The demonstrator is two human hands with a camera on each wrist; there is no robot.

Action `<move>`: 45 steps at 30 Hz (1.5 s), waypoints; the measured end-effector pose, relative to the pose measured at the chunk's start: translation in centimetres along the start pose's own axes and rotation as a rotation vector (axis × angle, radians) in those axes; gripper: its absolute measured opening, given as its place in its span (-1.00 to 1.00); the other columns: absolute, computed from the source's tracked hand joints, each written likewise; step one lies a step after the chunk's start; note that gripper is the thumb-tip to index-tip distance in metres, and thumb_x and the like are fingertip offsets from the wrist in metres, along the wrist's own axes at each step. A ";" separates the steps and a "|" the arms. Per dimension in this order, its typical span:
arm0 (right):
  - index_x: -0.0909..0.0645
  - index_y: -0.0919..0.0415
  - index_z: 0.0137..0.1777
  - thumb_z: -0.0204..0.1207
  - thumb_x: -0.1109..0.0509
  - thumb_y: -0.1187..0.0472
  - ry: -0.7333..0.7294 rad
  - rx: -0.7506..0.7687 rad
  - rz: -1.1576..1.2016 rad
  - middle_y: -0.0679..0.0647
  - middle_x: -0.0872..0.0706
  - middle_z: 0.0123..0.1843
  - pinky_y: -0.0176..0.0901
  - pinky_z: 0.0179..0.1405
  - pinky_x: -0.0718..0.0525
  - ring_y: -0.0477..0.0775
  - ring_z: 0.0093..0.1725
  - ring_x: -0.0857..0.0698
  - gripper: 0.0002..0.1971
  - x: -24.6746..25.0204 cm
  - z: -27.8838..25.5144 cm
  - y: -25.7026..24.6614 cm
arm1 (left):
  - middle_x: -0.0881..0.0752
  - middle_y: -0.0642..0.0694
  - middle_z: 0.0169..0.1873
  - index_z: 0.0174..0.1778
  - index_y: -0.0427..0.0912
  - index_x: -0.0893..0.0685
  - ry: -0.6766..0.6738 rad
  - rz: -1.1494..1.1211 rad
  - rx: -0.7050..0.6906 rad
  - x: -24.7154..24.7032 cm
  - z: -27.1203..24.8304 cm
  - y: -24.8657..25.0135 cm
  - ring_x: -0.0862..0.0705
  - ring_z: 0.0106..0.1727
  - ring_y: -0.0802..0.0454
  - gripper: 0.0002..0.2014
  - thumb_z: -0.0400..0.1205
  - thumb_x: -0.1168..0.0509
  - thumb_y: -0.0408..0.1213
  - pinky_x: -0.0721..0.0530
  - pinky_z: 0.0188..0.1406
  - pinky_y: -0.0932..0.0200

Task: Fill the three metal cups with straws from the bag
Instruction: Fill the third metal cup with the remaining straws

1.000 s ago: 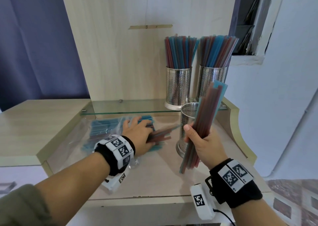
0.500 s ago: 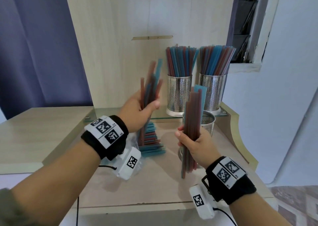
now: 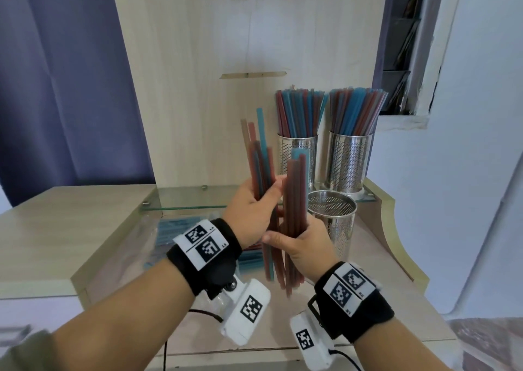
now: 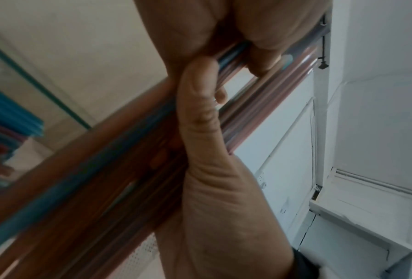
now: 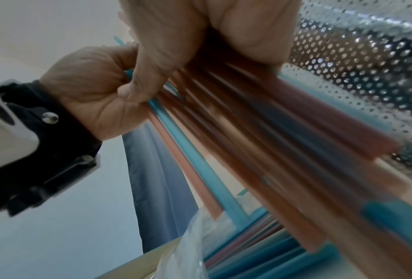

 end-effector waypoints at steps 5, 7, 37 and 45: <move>-0.71 0.18 0.00 0.13 -0.74 0.28 -0.015 0.024 -0.030 0.07 -0.84 -0.07 -0.16 -0.01 -0.77 -0.05 -0.01 -0.81 -0.58 0.0 0.1 -0.3 | -0.80 -0.16 0.06 0.29 -0.21 -0.65 0.082 -0.116 0.122 0.1 -0.2 -1.9 -0.78 0.10 -0.04 -0.70 0.72 -0.20 -0.17 -0.73 0.18 -0.05; -0.70 0.22 -0.02 0.25 -0.67 0.42 -0.082 -0.022 -0.045 -0.02 -0.85 -0.17 -0.23 -0.07 -0.74 -0.11 -0.09 -0.81 -0.67 -0.3 0.0 -0.2 | -0.79 -0.18 0.09 0.31 -0.23 -0.64 0.070 -0.166 0.163 -0.3 -0.3 -2.5 -0.77 0.12 -0.08 -0.67 0.72 -0.20 -0.16 -0.73 0.18 -0.06; -0.69 0.18 -0.19 0.19 -0.54 0.34 0.084 0.024 0.072 0.05 -0.75 -0.34 -0.04 -0.18 -0.77 0.05 -0.30 -0.76 -0.81 12.4 3.6 -11.1 | -0.47 0.00 0.47 0.57 -0.07 -0.34 -0.266 0.620 -0.123 -3.3 3.7 -4.1 -0.43 0.48 0.16 -0.37 0.60 -0.26 0.10 -0.46 0.50 -0.10; -0.67 0.23 -0.11 0.48 -0.44 0.43 0.239 0.027 0.213 0.09 -0.73 -0.30 0.01 -0.10 -0.78 0.04 -0.24 -0.77 -0.89 15.1 10.5 -12.8 | -0.41 0.01 0.55 0.65 -0.08 -0.18 -0.373 0.779 0.013 -6.6 5.3 -7.9 -0.45 0.49 0.10 0.28 0.06 -0.40 0.52 -0.43 0.51 0.02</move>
Point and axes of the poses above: each hand's wrist, its own z-axis towards the middle knuckle, its own x-axis out of the back of the hand, y = z × x, the point moved 8 cm from there along z, towards the middle knuckle
